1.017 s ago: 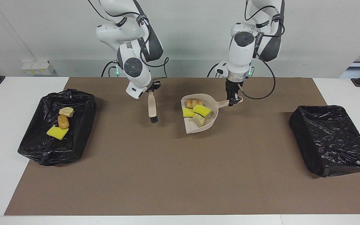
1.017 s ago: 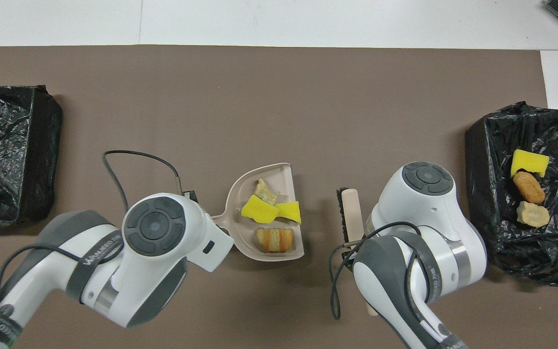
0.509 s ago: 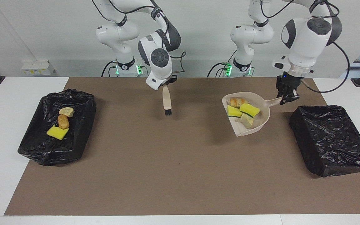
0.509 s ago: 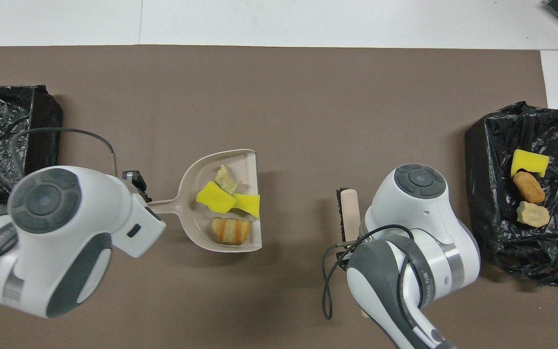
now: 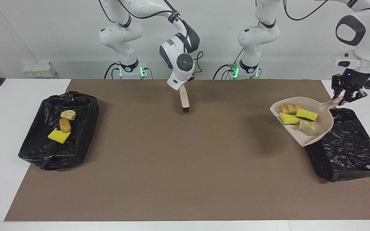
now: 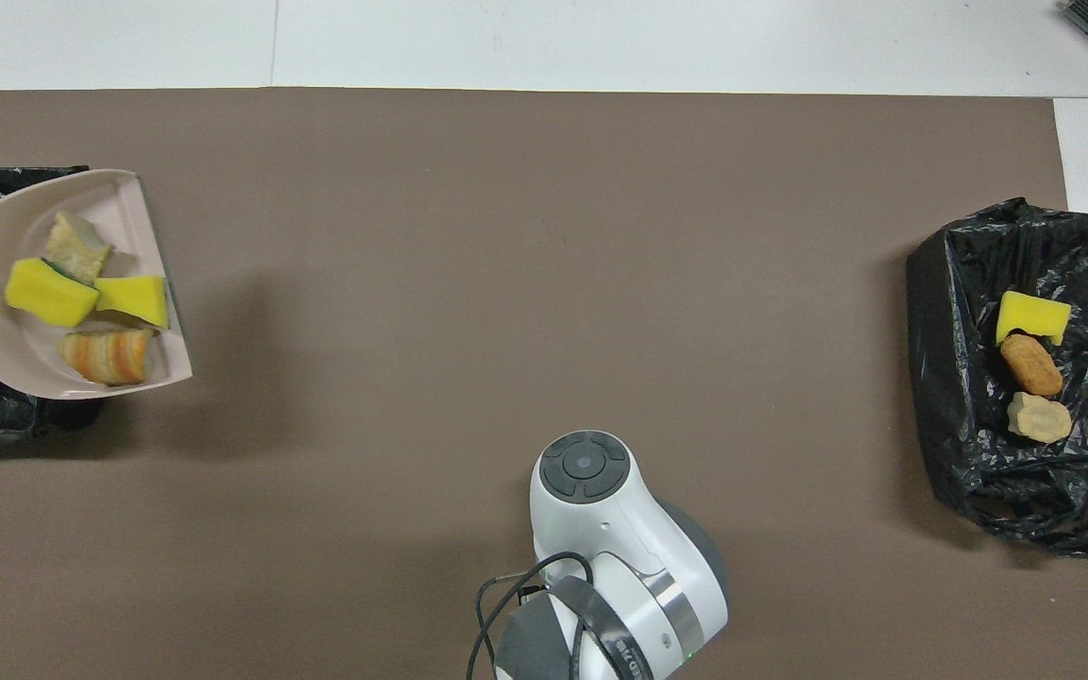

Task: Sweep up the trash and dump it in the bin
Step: 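Lift the dustpan with the left gripper and carry it over the nearer bin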

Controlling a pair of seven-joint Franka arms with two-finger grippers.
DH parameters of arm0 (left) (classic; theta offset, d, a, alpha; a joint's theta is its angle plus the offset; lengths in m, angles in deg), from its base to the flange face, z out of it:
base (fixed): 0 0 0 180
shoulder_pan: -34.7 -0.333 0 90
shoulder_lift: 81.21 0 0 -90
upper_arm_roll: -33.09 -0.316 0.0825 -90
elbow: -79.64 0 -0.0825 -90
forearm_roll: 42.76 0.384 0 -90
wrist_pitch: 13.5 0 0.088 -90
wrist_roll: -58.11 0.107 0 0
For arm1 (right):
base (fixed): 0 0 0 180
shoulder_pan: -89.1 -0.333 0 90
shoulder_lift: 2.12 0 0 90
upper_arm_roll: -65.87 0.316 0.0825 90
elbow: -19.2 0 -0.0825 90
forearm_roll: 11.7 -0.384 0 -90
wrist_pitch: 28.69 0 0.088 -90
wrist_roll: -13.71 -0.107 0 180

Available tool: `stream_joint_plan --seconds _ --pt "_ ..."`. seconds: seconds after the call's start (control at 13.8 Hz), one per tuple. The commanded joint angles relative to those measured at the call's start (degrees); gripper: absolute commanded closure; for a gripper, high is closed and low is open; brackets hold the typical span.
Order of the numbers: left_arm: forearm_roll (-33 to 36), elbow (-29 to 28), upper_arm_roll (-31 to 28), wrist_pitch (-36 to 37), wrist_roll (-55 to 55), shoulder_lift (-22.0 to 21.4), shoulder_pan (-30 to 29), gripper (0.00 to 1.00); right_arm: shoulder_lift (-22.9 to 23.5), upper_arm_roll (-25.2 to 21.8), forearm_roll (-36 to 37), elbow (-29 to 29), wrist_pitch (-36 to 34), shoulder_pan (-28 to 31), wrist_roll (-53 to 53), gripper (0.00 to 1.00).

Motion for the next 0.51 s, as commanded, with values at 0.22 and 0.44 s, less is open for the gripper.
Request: stream_joint_plan --seconds 0.22,0.44 --pt "10.71 19.24 0.73 0.22 6.94 13.65 -5.09 1.00 0.99 -0.07 -1.18 0.24 -0.40 -0.73 -1.39 0.01" --pt "16.69 19.70 0.73 -4.17 7.47 15.33 -6.94 1.00 1.18 -0.43 -0.47 4.28 -6.38 1.63 -0.78 0.00"
